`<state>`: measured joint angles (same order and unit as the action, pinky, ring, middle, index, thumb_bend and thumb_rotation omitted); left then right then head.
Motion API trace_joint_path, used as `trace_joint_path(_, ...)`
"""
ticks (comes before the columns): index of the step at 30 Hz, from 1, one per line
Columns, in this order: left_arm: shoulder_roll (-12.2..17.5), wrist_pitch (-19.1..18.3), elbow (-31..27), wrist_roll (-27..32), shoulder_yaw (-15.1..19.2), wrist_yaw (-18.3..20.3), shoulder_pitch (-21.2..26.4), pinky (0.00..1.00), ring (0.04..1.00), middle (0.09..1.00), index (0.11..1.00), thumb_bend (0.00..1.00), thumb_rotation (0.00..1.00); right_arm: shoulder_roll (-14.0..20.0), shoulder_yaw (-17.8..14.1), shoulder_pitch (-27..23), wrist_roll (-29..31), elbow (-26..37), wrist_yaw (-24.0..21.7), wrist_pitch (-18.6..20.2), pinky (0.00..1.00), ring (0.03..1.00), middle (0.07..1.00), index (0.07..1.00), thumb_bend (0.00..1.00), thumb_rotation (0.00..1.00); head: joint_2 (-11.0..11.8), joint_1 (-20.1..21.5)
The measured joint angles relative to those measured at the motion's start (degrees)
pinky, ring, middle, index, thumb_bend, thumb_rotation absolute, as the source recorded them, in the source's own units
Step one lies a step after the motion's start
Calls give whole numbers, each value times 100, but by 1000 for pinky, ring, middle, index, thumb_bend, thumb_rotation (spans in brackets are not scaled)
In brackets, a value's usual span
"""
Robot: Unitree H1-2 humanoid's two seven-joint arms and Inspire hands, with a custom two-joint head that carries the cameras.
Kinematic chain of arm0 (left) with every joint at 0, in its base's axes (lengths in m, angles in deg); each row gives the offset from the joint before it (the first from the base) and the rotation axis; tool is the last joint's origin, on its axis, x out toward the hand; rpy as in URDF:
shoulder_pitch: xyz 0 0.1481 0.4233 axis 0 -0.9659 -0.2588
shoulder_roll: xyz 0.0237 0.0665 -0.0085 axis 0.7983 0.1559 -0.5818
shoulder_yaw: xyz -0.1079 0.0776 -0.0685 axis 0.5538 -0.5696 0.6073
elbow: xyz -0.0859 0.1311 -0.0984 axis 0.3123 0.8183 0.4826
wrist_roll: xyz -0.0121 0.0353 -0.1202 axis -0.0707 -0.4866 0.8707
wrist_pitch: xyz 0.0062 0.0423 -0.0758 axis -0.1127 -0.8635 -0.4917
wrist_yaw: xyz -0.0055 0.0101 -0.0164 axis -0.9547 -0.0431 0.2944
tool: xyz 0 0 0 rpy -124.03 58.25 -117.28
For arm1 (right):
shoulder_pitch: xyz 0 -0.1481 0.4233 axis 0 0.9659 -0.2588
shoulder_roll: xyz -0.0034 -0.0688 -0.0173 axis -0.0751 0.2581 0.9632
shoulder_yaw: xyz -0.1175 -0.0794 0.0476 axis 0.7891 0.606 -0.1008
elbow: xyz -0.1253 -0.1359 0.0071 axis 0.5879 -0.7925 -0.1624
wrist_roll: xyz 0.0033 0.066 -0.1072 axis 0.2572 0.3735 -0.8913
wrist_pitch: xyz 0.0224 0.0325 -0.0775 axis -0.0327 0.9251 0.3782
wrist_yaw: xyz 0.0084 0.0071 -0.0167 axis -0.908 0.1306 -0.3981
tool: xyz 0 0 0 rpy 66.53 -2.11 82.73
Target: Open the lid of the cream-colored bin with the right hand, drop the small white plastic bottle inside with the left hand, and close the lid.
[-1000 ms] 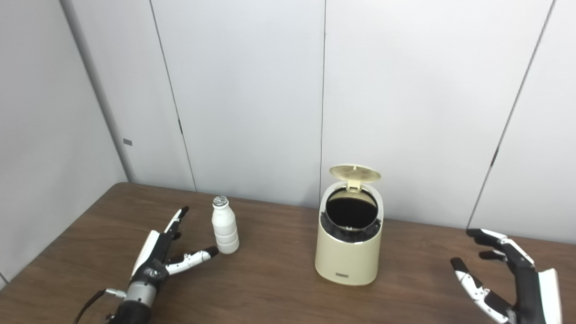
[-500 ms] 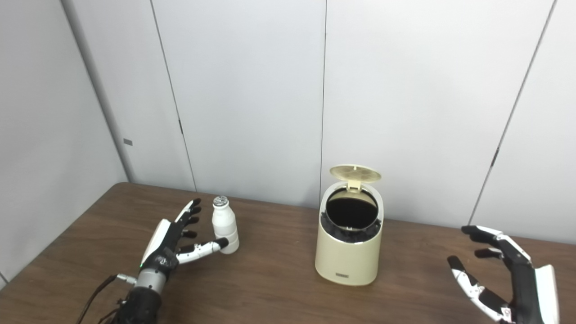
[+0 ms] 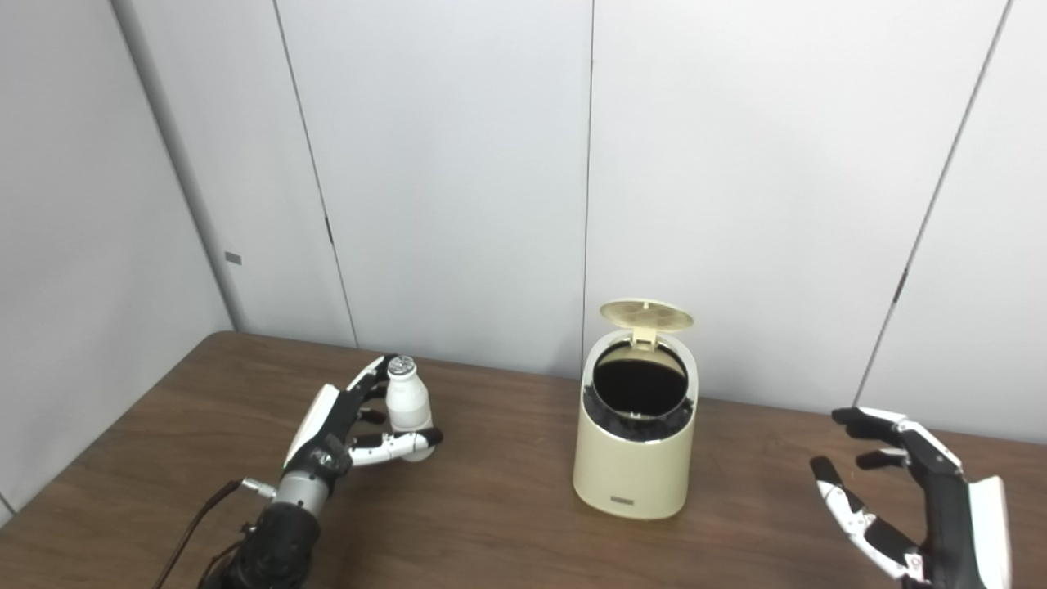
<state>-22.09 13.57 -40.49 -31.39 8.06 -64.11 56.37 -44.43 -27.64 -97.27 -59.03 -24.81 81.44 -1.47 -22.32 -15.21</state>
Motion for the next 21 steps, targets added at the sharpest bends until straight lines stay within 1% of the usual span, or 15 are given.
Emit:
trace_joint_path(4, -13, -8, 13, -92, -104, -8, 92, 683, 828, 893, 945, 1000, 372, -6, 1, 4, -3, 81, -6, 67, 495, 649, 667, 609, 116, 0, 0, 9)
trace_joint_path(6, -26, 2, 54, -126, -127, -55, 120, 675, 815, 868, 907, 1000, 336, -12, 5, 6, -4, 154, -13, 99, 489, 649, 668, 607, 112, 0, -9, 26)
trace_joint_path(8, -91, 67, 171, -180, -101, -272, 152, 679, 794, 811, 834, 1000, 222, -21, 12, 6, -3, 202, -26, 181, 496, 659, 676, 608, 112, 0, -9, 18)
trace_joint_path(9, -145, 120, 230, -193, -56, -438, 164, 652, 746, 739, 752, 999, 129, -25, 14, 7, -5, 207, -37, 208, 493, 656, 674, 606, 114, 0, -9, 18)
trace_joint_path(10, -248, 259, 301, -205, 27, -663, 167, 625, 711, 695, 703, 994, 89, -27, 18, 9, -9, 207, -44, 216, 492, 655, 673, 605, 116, 0, -17, 18)
trace_joint_path(11, -348, 389, 362, -212, 101, -913, 172, 598, 670, 647, 653, 963, 45, -27, 20, 14, -12, 208, -45, 217, 494, 656, 674, 606, 116, 0, -18, 26)
trace_joint_path(13, -538, 587, 479, -221, 230, -1333, 192, 527, 580, 562, 571, 897, 9, -29, 26, 21, -10, 216, -54, 227, 497, 662, 677, 606, 116, 0, -26, 44)
trace_joint_path(14, -624, 701, 555, -221, 276, -1520, 209, 481, 534, 520, 540, 714, 4, -29, 30, 27, -11, 230, -62, 244, 497, 661, 676, 606, 114, 0, -26, 44)
trace_joint_path(15, -691, 806, 659, -224, 300, -1691, 240, 440, 497, 494, 526, 620, 2, -30, 34, 34, -16, 251, -69, 256, 495, 660, 676, 607, 111, 0, -35, 44)
trace_joint_path(16, -736, 897, 766, -226, 312, -1850, 279, 395, 469, 482, 507, 552, 0, -30, 40, 42, -24, 280, -79, 269, 492, 658, 675, 606, 109, 0, -44, 53)
trace_joint_path(19, -769, 1146, 1056, -254, 333, -2177, 399, 341, 450, 467, 491, 509, 0, -31, 55, 49, -49, 355, -111, 306, 485, 654, 670, 601, 109, 0, -44, 53)
trace_joint_path(21, -767, 1206, 1106, -271, 338, -2312, 454, 332, 450, 459, 490, 505, 0, -36, 53, 56, -48, 380, -120, 367, 483, 657, 673, 599, 113, 0, -79, 44)
